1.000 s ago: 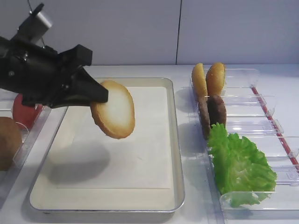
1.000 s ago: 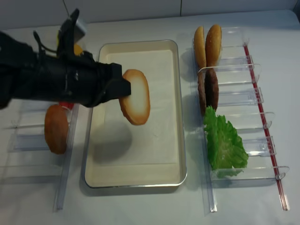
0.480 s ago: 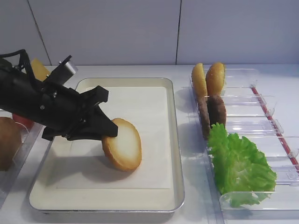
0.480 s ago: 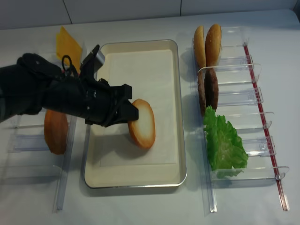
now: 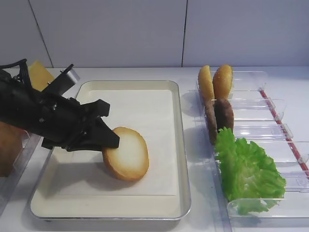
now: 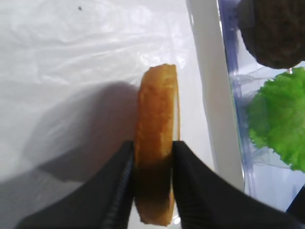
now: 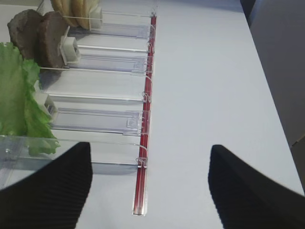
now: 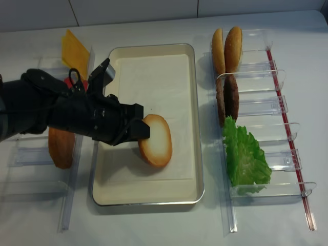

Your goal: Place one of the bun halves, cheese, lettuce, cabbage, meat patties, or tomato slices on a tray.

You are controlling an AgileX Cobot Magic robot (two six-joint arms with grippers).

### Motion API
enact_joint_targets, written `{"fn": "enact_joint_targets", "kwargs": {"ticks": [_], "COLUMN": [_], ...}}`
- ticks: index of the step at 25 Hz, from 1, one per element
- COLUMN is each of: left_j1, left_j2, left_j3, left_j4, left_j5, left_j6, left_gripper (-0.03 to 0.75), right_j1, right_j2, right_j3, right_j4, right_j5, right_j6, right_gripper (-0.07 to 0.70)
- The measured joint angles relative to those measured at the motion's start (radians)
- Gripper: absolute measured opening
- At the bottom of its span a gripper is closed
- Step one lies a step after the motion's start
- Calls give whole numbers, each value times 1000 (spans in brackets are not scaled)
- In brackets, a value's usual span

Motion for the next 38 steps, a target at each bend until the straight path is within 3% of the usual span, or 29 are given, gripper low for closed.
{"fn": "enact_joint_targets", "kwargs": {"ticks": [6,8,14,20,28,35,38], "left_j1": [0,0,0,0,0,0,0], "left_j2": [6,6,6,8,8,8,6], "left_j3": [3,3,-3,-54,-254,-512,-563], "left_j4": [78,95,147,384,605,1151,1351], "left_j5": [-13,-20,-21,-6,157,391,423], "left_j6": [-5,-12,-28,-186,-347,-622,-712], "left_gripper": [423,459,480,480,480,480,478], "right_j1": [0,0,0,0,0,0,0], "right_j2": [0,0,0,0,0,0,0], "right_j3": [0,0,0,0,0,0,0], "right_j4": [0,0,0,0,0,0,0], "right_j5": [0,0,0,0,0,0,0], "right_j6": [0,0,0,0,-2,-2,-2], "right_gripper": [522,522,522,522,522,522,522]}}
